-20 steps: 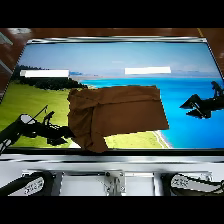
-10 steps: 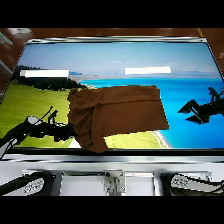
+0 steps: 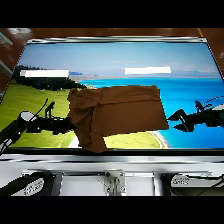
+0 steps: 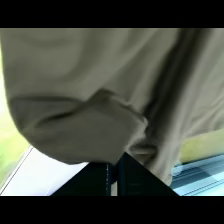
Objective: Fold the shirts.
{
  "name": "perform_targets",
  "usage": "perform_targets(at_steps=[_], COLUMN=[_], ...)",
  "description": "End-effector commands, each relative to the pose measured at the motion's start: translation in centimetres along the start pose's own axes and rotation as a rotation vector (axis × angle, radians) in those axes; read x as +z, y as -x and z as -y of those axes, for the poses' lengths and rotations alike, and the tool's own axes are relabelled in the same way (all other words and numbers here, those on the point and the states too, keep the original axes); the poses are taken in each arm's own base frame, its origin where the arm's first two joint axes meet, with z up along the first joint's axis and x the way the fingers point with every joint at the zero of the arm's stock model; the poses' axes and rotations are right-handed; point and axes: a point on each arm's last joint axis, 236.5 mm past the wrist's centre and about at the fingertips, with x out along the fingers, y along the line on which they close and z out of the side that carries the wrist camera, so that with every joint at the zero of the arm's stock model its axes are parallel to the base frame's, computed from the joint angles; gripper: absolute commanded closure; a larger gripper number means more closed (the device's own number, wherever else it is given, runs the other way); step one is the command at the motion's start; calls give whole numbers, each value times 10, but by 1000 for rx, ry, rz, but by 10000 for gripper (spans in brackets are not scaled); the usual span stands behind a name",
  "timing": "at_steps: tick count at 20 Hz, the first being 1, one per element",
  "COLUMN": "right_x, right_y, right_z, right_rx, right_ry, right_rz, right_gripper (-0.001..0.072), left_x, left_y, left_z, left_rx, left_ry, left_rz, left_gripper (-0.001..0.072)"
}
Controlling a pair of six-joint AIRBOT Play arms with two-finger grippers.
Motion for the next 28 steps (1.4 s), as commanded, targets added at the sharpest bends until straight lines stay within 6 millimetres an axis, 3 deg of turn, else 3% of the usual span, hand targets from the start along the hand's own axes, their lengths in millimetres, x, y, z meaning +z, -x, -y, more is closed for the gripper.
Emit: perform_targets(at_steps=[1,4,7,8,10,11,12,14,15,17,19,21,23,25,26,28], right_x=[4,0,-13,-15,-17,-17,-17,-10,-3,14,16,-8,-59,-130,-165,-213], right_y=[-8,-16,-42,-50,-56,-55,-47,-21,2,64,151,254,363,456,488,517], right_z=[6,-1,-15,-21,-32,-38,-46,-76,-95,-144,-204,-266,-317,-342,-344,-335], right_rx=[-2,-3,-33,-43,-47,-44,-29,21,29,35,28,28,40,55,57,40], right_ry=[-14,4,71,91,125,144,164,287,366,551,739,887,988,1039,1041,1020], right_rz=[14,-9,-78,-86,-89,-94,-100,-67,-17,160,415,737,1125,1483,1613,1735], right_gripper=[39,46,47,92,360,602,636,637,638,638,637,637,637,638,638,637], left_x=[12,20,21,21,23,25,28,38,47,71,93,91,53,-6,-34,-77], left_y=[11,15,16,16,17,20,24,43,62,121,212,329,443,527,553,576], left_z=[14,19,20,20,17,15,12,16,23,52,112,190,257,303,317,332], left_rx=[-18,-22,-22,-21,-19,-18,-15,-3,23,101,136,129,117,92,79,63], left_ry=[-46,-59,-62,-62,-56,-56,-68,-133,-202,-379,-554,-707,-834,-910,-934,-971], left_rz=[33,54,57,56,62,68,73,88,113,235,472,802,1143,1414,1501,1589], left_gripper=[665,665,665,665,665,665,666,668,668,668,667,667,667,666,667,667])
